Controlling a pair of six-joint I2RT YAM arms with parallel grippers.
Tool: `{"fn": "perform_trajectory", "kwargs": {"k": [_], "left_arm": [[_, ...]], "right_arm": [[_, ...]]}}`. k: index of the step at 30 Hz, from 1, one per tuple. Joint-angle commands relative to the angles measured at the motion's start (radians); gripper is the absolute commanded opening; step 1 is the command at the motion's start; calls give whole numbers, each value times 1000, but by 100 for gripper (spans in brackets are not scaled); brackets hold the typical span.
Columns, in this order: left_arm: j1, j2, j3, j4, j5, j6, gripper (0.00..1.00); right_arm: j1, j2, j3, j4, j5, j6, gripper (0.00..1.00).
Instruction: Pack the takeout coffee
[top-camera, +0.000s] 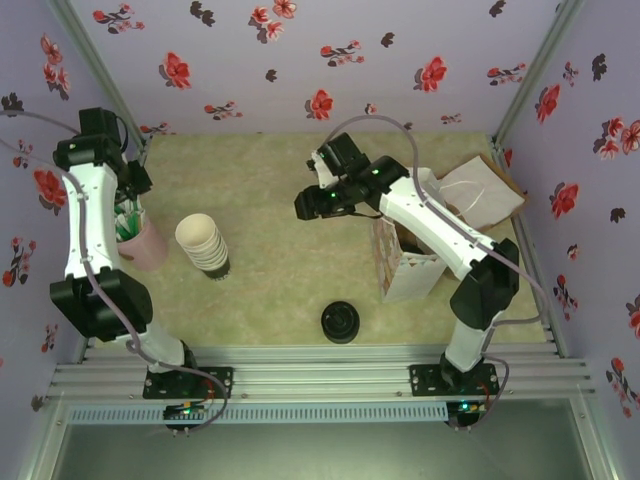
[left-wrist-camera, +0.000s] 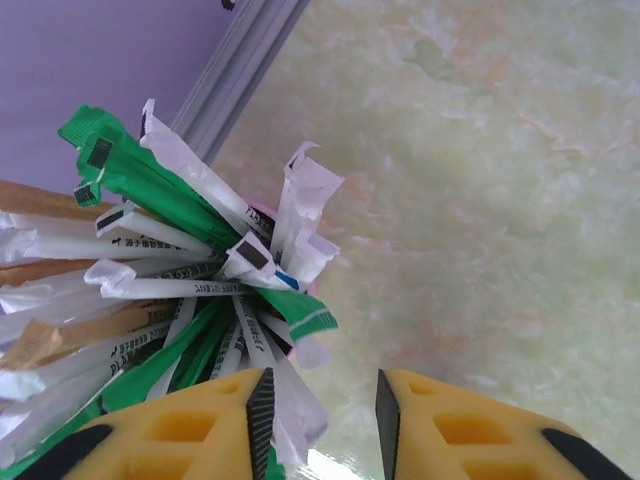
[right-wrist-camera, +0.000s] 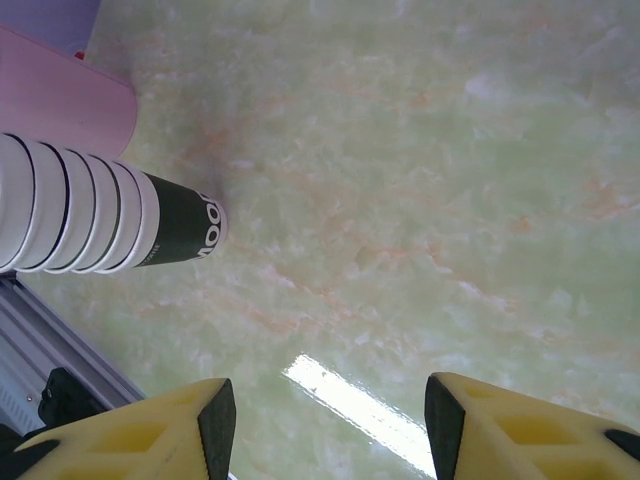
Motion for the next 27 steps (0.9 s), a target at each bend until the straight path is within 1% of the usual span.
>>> {"fn": "perform_trajectory", "kwargs": {"k": [1, 7, 12, 20, 23, 27], "left_arm": [[7, 27, 29, -45, -40, 28, 37], [7, 37, 9, -31, -65, 28, 36], [7, 69, 25, -37, -82, 29, 32], [1, 71, 1, -37, -76, 23, 31], [-1, 71, 1, -35, -77, 23, 27], [-1, 77, 1, -32, -76, 23, 26]], "right_arm": [[-13, -48, -13, 36, -37, -18, 55], [-15, -49, -26, 37, -39, -20, 55], [-17, -55, -34, 40, -36, -20, 55], [-23, -59, -43, 43, -34, -20, 54], [-24, -57, -41, 43, -35, -21, 54], [-26, -57, -43, 42, -34, -22, 54]]}}
